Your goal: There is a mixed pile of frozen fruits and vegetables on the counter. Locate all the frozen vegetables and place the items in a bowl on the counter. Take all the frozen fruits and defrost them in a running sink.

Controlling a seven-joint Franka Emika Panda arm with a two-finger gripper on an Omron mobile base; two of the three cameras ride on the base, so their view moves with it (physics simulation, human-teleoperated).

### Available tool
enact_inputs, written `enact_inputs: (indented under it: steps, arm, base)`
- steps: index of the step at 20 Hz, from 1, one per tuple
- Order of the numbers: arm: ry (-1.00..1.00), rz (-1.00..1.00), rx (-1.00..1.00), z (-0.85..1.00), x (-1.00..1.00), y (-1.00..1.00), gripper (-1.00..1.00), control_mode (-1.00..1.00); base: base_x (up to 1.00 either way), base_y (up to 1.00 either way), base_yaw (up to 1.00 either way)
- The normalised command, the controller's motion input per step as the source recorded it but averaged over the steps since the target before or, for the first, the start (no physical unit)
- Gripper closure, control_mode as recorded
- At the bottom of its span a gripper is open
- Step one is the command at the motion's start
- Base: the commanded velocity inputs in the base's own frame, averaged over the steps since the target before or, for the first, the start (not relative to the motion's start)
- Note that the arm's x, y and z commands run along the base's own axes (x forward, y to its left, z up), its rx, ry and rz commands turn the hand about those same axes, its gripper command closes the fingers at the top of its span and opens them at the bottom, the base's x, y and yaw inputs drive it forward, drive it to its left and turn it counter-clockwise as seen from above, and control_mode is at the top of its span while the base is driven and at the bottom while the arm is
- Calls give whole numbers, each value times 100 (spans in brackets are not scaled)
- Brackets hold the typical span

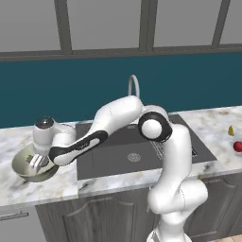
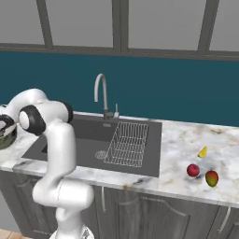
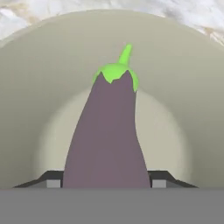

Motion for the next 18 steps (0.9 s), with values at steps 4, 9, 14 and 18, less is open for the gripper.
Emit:
enact_inputs:
  steps: [4,9,14,18]
  arm:
    - [0,-6,0,-21,52,35,100,-100]
    - [0,-14,0,-2,29,5,-100,-100]
    - [2,-20,0,0,0,-35,-100,-100]
    - [0,-18,0,0,0,-64,-100,-100]
  base:
    - [0,0,0]
    - [0,0,0]
    - [0,0,0]
    - [0,0,0]
